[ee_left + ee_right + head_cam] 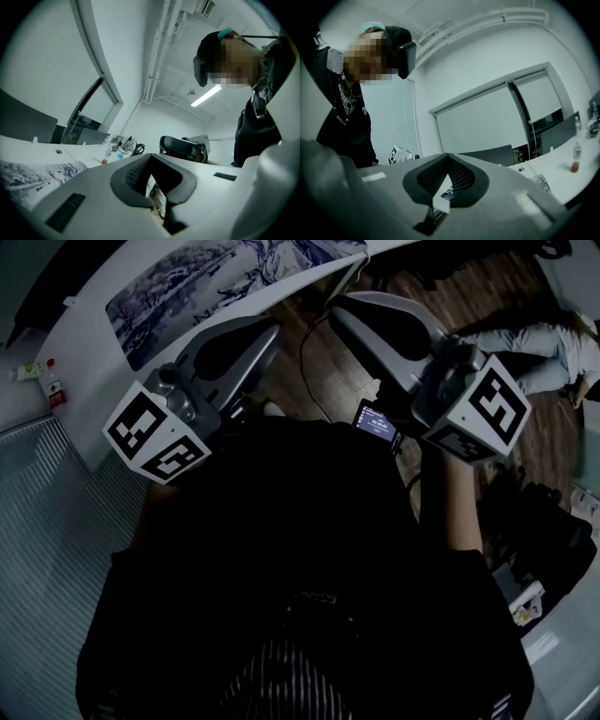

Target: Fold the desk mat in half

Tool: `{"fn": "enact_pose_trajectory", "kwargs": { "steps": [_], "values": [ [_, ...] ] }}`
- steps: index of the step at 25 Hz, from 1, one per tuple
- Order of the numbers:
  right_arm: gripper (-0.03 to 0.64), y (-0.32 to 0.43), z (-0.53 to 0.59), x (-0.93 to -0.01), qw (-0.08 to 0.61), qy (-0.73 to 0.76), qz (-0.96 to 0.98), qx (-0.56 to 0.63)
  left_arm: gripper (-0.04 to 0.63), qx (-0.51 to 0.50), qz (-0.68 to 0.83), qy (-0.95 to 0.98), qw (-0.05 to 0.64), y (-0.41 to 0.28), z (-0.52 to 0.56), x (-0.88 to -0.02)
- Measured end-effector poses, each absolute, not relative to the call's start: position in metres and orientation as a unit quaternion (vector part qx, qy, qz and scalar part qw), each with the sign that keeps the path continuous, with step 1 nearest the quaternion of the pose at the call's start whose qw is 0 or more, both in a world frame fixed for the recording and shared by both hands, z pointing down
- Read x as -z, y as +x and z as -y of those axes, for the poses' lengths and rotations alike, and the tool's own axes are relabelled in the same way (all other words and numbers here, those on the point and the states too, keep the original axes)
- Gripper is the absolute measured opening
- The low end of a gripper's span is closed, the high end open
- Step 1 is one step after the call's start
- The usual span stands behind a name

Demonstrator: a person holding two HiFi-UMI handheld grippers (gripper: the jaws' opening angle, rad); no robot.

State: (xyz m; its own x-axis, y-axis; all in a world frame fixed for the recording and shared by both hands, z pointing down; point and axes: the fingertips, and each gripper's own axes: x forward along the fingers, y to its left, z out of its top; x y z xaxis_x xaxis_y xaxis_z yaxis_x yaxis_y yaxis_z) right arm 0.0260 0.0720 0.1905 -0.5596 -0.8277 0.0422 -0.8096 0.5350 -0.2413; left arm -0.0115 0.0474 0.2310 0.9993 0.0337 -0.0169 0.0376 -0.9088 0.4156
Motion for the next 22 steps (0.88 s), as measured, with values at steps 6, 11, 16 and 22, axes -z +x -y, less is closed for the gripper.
{"fn": "enact_pose_trajectory", "kwargs": {
  "steps": [6, 11, 16, 22],
  "values": [
    [0.002, -0.009, -0.048, -0.181, 0.038, -0.427, -0.896, 0.114, 0.008, -0.016, -0.032, 0.986, 0.164, -0.035, -0.033, -0.234],
    [0.002, -0.032, -0.030, -0.182, 0.040, -0.411, -0.903, 0.119, 0.008, -0.022, -0.015, 0.981, 0.193, -0.058, -0.029, -0.252],
    [0.002, -0.050, -0.012, -0.189, 0.013, -0.381, -0.914, 0.138, 0.008, -0.023, -0.031, 0.978, 0.204, -0.074, -0.031, -0.263],
    [0.002, -0.071, 0.005, -0.188, -0.014, -0.311, -0.943, 0.122, 0.008, -0.061, 0.078, 0.966, 0.237, -0.093, 0.008, -0.282]
  ]
}}
